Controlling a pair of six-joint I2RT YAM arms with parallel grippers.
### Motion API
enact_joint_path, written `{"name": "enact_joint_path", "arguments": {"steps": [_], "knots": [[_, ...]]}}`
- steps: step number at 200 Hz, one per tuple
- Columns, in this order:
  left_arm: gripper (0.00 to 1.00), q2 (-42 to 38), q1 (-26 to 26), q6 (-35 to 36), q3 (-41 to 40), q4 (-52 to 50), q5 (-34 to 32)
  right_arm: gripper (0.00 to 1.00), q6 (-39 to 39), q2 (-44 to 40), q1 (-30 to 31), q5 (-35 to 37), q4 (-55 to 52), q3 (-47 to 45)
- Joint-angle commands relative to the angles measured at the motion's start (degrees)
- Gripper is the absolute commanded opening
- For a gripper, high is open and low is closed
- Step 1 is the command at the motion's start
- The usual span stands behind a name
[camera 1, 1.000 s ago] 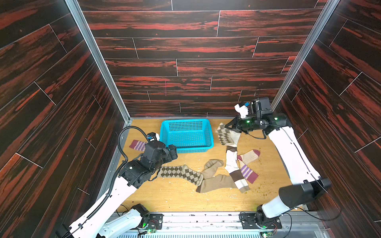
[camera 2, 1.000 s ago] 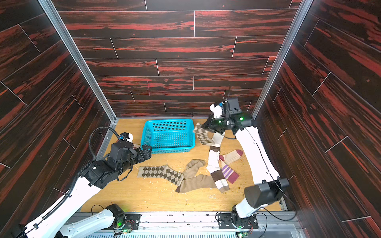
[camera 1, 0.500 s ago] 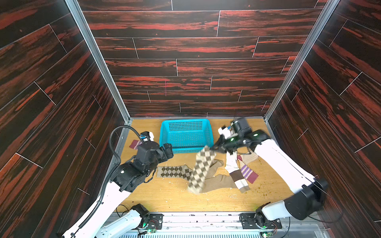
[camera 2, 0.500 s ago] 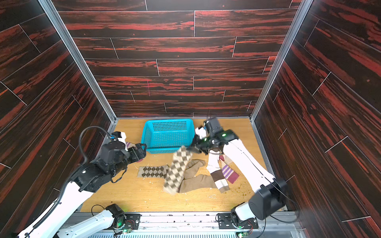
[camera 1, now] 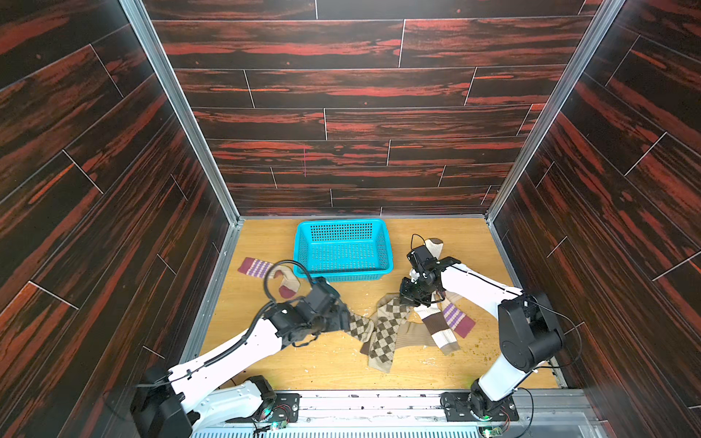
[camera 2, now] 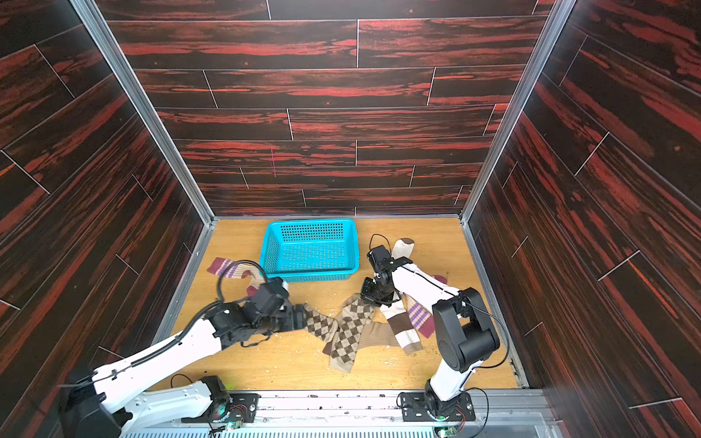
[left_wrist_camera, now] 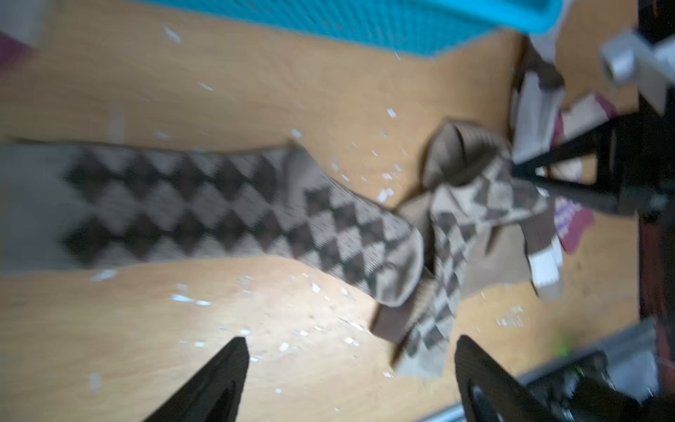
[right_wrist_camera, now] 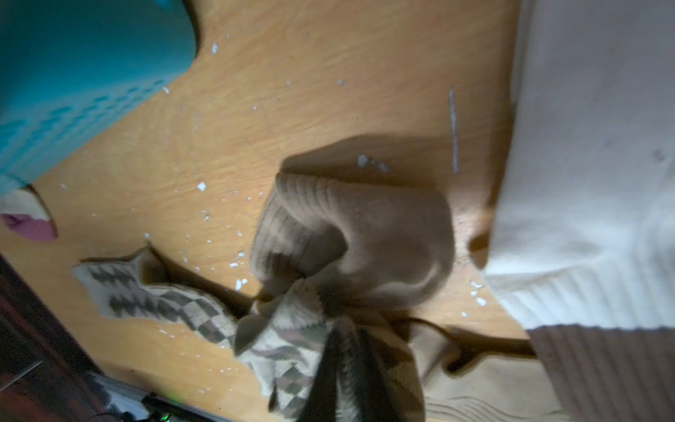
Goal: Place the socks together as a pair
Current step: Place the sock in the sock, then pick up the sock.
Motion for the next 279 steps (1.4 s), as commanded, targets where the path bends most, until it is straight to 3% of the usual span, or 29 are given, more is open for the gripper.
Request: {"name": "enact_joint_path", "arguments": {"steps": [1, 41, 84, 108, 123, 178, 201, 225, 238, 279], "knots": [[0.90, 3.0, -3.4, -1.8, 1.6, 2.1, 7.2, 0.32, -4.1, 0.4, -0.5, 3.4, -1.2, 1.6], [0.85, 9.3, -10.6, -11.1, -0.7, 5.6, 11.2, 0.51, -11.1, -2.6, -5.1, 3.3, -5.2, 3.5], [0.77, 14.5, -14.7, -25.0, -4.3, 14.9, 12.1, 0.53, -17.3, -4.4, -7.8, 0.5, -7.9, 6.5], [0.69, 20.8, -17.1, -30.5, -3.3, 18.5, 13.9, 0.61, -17.9, -5.2, -7.8, -1.2, -6.2, 5.9], [0.66, 23.8, -18.0, -31.4, -1.5, 16.4, 13.8, 0.66, -17.9, -5.9, -7.8, -1.9, -5.3, 5.3], [0.53, 30.0, -18.1, -34.3, -0.1, 8.0, 10.7, 0.67, -19.0, -8.4, -7.8, -5.6, -2.8, 4.1], [0.37, 31.7, -17.8, -33.8, 0.8, 4.1, 8.3, 0.67, -19.8, -9.1, -7.8, -6.3, -2.8, 4.0], [0.15, 32.4, -16.6, -32.5, 2.1, 0.3, 5.3, 0.67, -20.3, -9.8, -7.8, -8.0, -1.7, 2.5], [0.00, 31.4, -15.9, -31.7, 2.3, -2.2, 4.0, 0.67, -20.5, -9.8, -7.8, -9.6, -0.9, 1.6], [0.00, 17.8, -13.0, -32.8, -0.9, -10.9, -0.2, 0.66, -20.8, -9.1, -7.8, -11.7, -0.4, -0.9]]}}
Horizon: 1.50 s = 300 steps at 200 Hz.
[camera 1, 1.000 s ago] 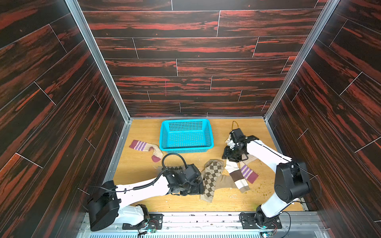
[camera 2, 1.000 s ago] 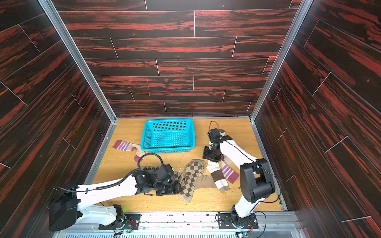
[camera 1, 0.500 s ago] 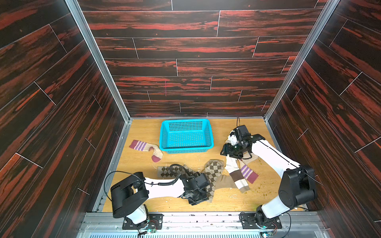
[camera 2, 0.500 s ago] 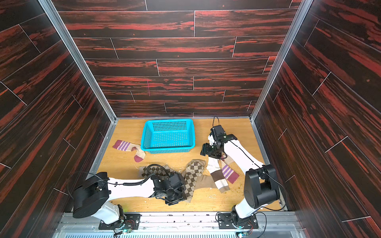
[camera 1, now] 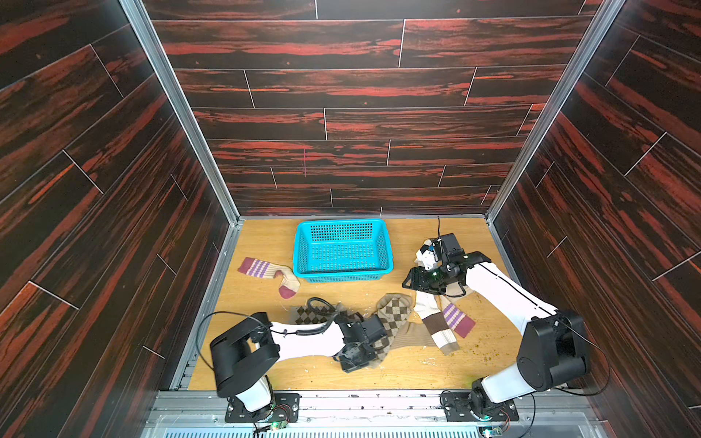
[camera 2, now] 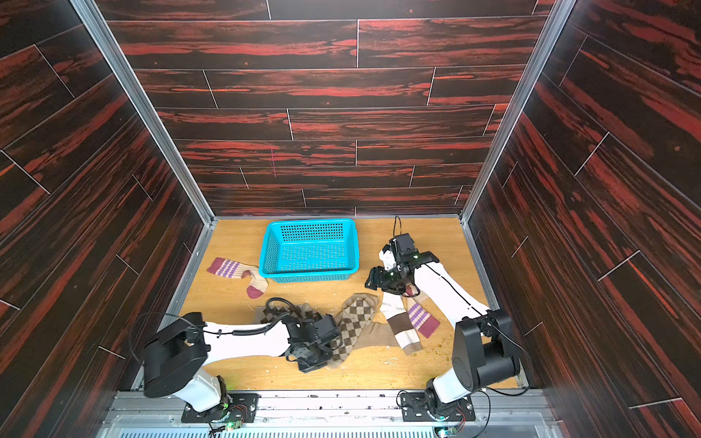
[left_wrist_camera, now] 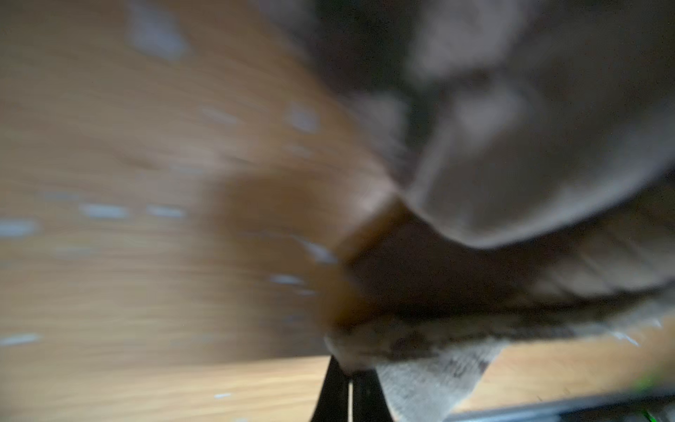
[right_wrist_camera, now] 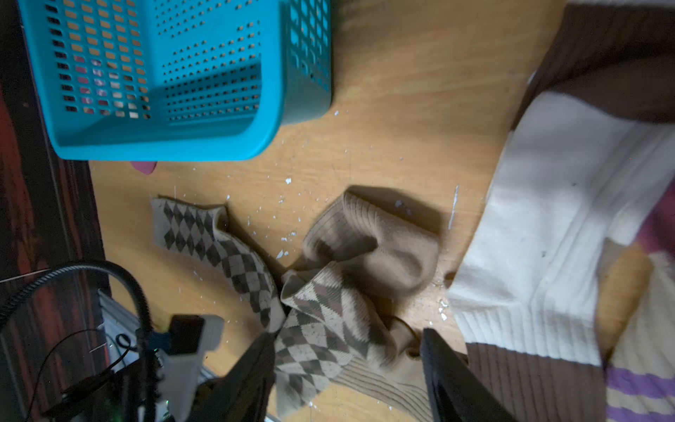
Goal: Place the socks together as a pair
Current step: Pick up the sock.
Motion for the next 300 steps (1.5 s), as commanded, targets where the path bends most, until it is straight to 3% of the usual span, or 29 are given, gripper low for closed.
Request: {"name": "enact_joint_path", "arguments": {"steps": [1, 47, 67, 114, 144, 253, 300], "knots": [[0.00, -9.0, 1.9, -0.6, -2.7, -12.8, -6.0, 0.66, -0.9, 0.1, 0.1, -2.5, 0.2, -1.5], [0.00, -29.3, 4.9, -2.8, -6.6, -25.8, -13.0, 0.66, -0.9, -1.0, 0.2, -3.2, 0.0, -3.2], [0.00, -36.0, 7.9, -3.0, -9.6, -29.2, -12.6, 0.66, -1.1, 0.0, 0.7, -7.3, 0.7, -4.3], [0.00, -47.4, 12.7, -5.0, -10.0, -39.4, -16.2, 0.64, -3.2, 3.8, 9.2, -11.0, 1.1, -4.3], [0.00, -47.6, 13.2, -5.5, -11.3, -37.4, -15.9, 0.63, -1.5, 4.5, 13.0, -12.9, 4.2, -5.6], [0.00, -45.8, 14.2, -4.9, -12.2, -34.5, -15.2, 0.48, -1.7, 12.9, 19.4, -7.2, 5.5, -4.2], [0.00, -45.4, 14.5, -4.7, -12.5, -33.3, -14.6, 0.30, -2.0, 14.6, 20.4, -6.0, 5.1, -4.0]]}}
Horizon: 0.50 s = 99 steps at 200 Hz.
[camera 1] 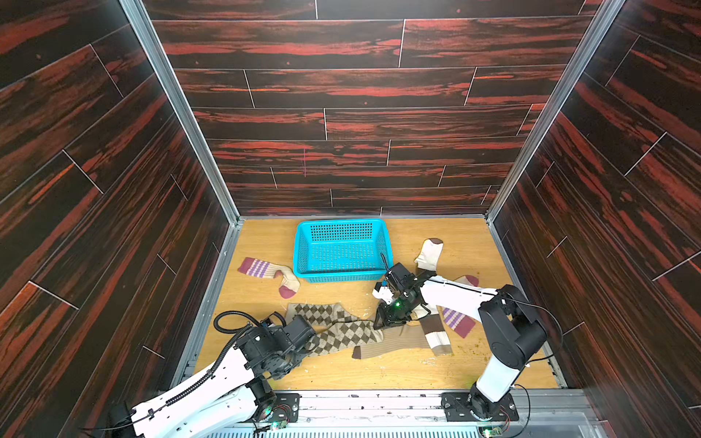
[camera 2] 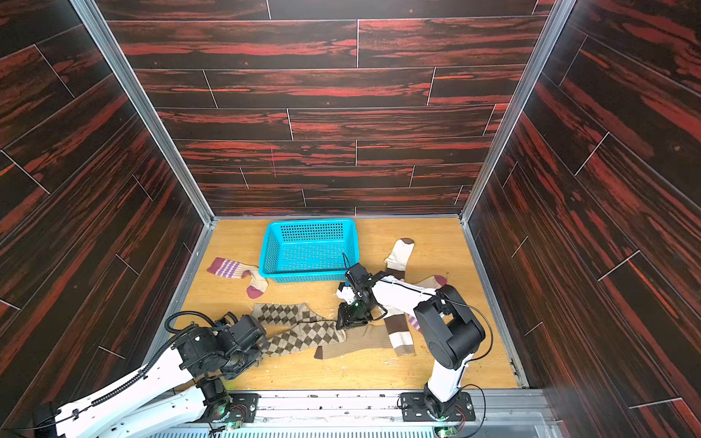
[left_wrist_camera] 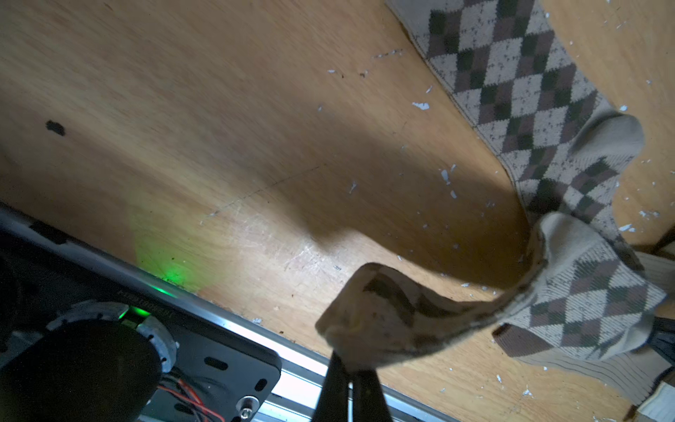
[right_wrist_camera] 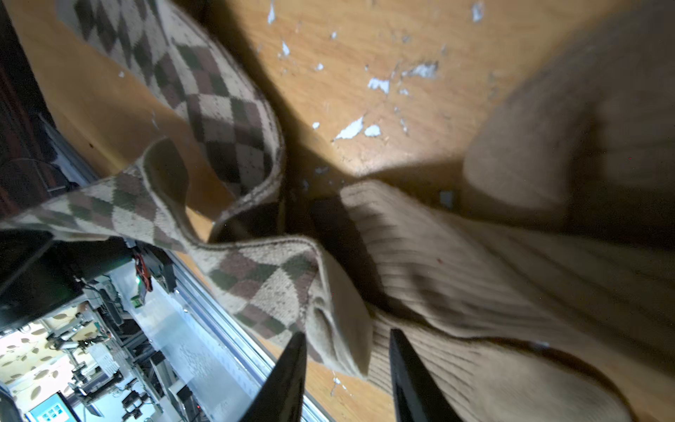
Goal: Place the socks together as a pair
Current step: Pick up the sock.
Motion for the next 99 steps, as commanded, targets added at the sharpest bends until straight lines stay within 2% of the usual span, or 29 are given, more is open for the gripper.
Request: {"name": "enact_joint_path", "arguments": {"steps": [1, 24, 59, 81, 99], "knots": [[0.00, 0.0, 0.4, -0.2, -0.7, -0.7, -0.6, 0.30, -0.1, 1.5, 0.7, 1.4, -0.5, 0.7], [0.00, 0.1, 0.5, 0.1, -0.5, -0.3, -0.6, 0.00, 1.0, 1.3, 0.8, 3.2, -1.4, 1.9], [0.00, -0.2, 2.5, 2.9, 5.9, -1.3, -3.6, 0.00, 1.9, -6.5, 0.8, 5.9, -6.2, 4.2], [0.00, 1.7, 5.8, 7.9, 12.1, -4.7, -4.8, 0.00, 3.0, -10.9, 0.8, 4.9, -9.5, 6.2], [0.00, 3.1, 10.4, 13.3, 16.2, -6.9, -4.7, 0.00, 4.8, -12.7, 0.9, 4.4, -10.8, 7.9]]}}
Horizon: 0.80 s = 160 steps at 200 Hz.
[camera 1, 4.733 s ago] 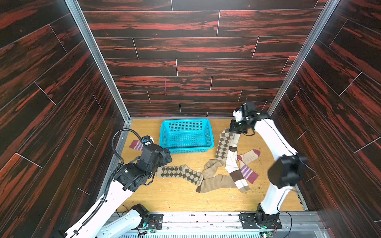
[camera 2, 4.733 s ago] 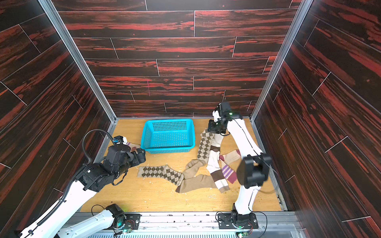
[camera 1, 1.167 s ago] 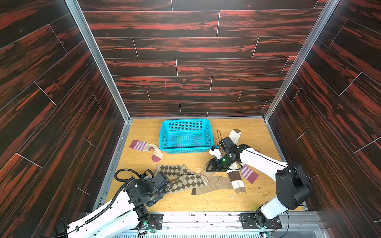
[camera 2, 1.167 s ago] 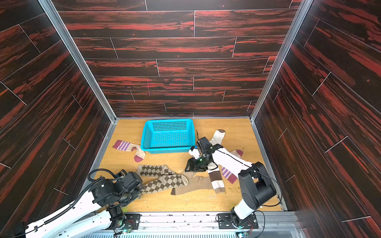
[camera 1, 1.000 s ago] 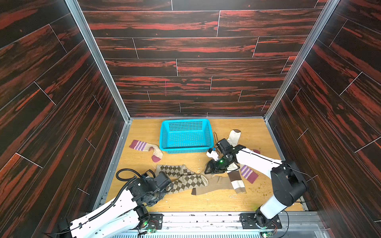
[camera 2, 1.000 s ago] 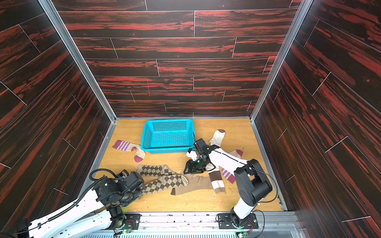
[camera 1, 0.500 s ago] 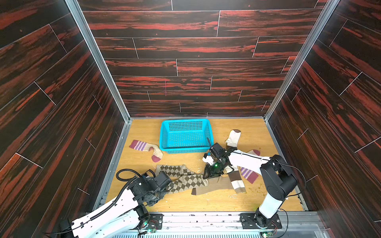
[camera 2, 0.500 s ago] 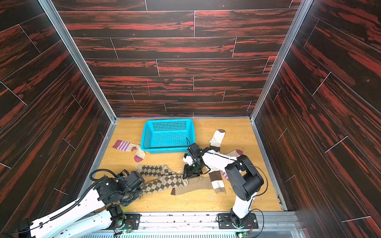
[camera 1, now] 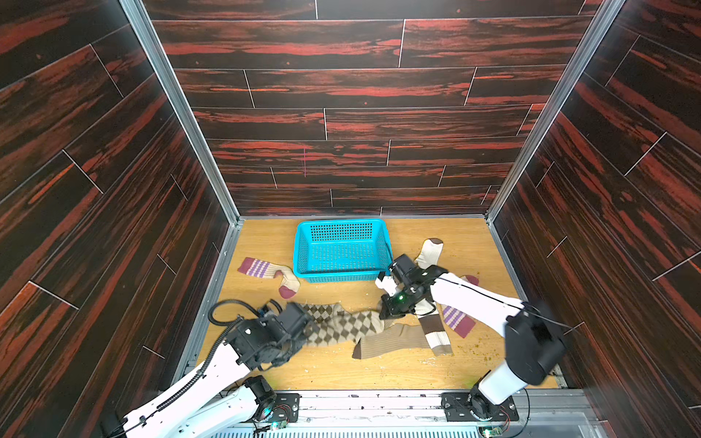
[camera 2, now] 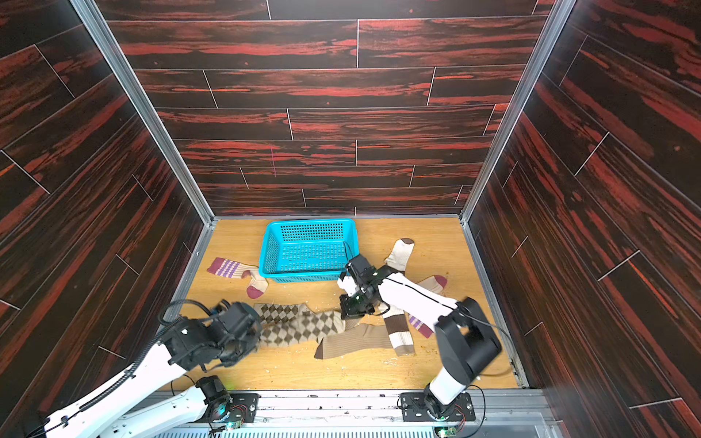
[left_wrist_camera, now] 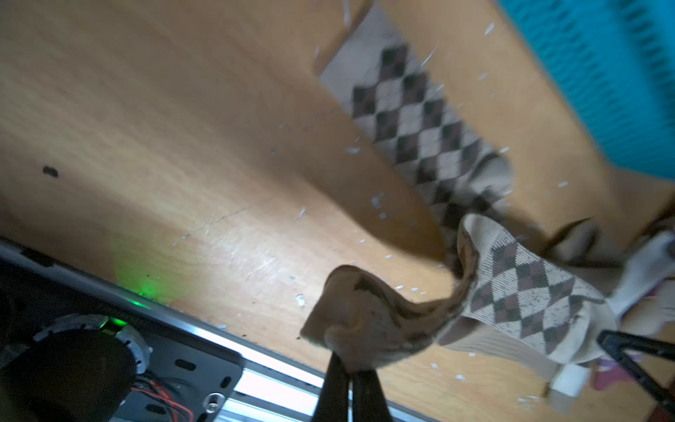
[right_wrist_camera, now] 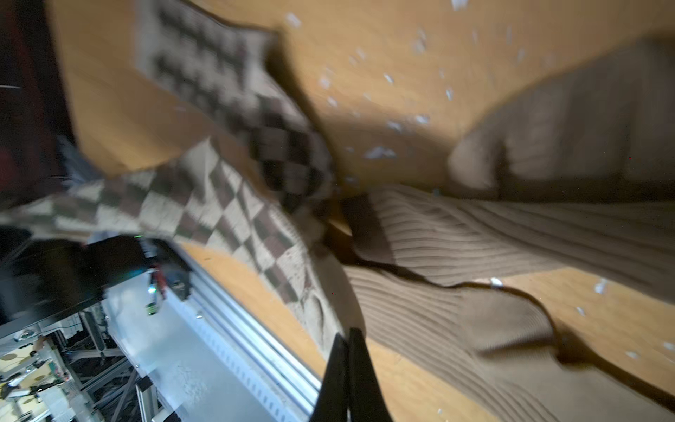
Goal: Place the socks together as a pair
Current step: Pick up the sock, then place the sock in the sock.
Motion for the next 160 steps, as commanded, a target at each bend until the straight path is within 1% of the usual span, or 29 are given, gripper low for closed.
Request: {"name": "enact_joint_path", "arguments": {"steps": [1, 25, 30, 35, 71, 104, 130, 160], "knots": [[0.00, 1.6, 4.7, 7.9, 5.0, -5.5, -2.5, 0.00, 2.4, -2.7, 0.3, -0.4, -4.3, 2.6], [0.00, 3.6, 11.5, 14.8, 6.8, -5.4, -1.0, 0.00, 5.3, -3.0, 0.3, -0.7, -1.8, 3.3], [0.00, 4.0, 13.0, 16.0, 6.7, -4.9, -0.4, 0.00, 5.8, -2.4, 0.3, -0.7, -1.4, 3.5], [0.00, 4.4, 14.2, 17.3, 6.5, -4.2, 0.2, 0.00, 6.3, -1.8, 0.3, -2.5, -1.2, 3.6], [0.00, 8.2, 23.4, 26.0, 4.8, 0.2, 3.9, 0.00, 9.9, 1.3, 0.3, -4.0, 1.2, 3.4], [0.00, 13.6, 27.5, 32.0, 6.5, 1.5, 4.0, 0.00, 10.6, 1.4, 0.7, -4.9, 0.1, 3.4], [0.00, 17.4, 30.1, 36.2, 6.2, 3.9, 5.1, 0.00, 10.8, 2.1, 2.3, -3.7, -2.2, 4.7], [0.00, 23.1, 31.7, 39.8, 6.6, 6.8, 5.5, 0.00, 11.7, 3.5, 3.7, -3.6, -2.0, 4.8]]}}
